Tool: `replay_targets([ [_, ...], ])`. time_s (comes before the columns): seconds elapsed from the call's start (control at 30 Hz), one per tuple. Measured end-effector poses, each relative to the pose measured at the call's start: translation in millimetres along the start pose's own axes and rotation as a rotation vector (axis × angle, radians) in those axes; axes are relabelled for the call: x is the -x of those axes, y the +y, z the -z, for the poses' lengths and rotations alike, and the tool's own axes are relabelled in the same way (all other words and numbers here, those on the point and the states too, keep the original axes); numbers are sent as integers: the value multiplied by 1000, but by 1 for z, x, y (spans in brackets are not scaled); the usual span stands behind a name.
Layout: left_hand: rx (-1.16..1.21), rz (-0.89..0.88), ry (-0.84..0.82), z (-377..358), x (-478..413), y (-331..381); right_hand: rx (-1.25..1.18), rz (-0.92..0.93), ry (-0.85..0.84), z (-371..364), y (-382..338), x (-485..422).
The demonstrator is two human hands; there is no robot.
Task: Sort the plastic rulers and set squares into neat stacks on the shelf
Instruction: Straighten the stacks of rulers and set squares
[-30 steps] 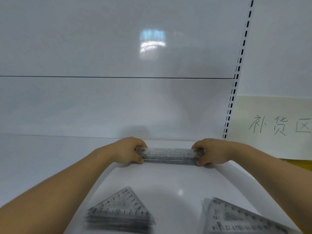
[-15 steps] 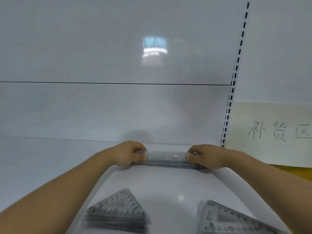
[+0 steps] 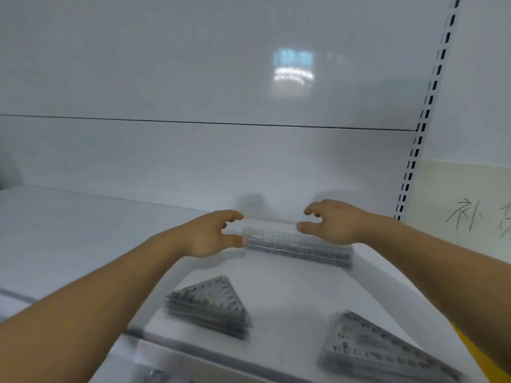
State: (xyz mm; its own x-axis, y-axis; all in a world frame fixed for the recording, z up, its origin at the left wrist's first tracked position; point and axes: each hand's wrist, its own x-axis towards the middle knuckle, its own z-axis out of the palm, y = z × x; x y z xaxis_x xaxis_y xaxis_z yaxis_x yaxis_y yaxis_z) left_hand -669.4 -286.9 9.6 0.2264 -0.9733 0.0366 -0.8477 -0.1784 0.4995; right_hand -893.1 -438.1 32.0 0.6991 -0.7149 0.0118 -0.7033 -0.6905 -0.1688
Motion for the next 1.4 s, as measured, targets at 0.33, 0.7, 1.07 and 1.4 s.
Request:
replay_targets([
  [0.33,-36,3,-126,8,86,-30,-25,115,-127,-6,-98,46],
  [0.7,-244,-283,-43,2,109,-46,51,13,-121,-54,-176,99],
  [1.07,-139,-220,-66,7,118,-40,82,-20,-40,-60,-185,113],
  [1.4,-180,-223,-17,4,130,14,-89,-153,-20,0,-103,149],
])
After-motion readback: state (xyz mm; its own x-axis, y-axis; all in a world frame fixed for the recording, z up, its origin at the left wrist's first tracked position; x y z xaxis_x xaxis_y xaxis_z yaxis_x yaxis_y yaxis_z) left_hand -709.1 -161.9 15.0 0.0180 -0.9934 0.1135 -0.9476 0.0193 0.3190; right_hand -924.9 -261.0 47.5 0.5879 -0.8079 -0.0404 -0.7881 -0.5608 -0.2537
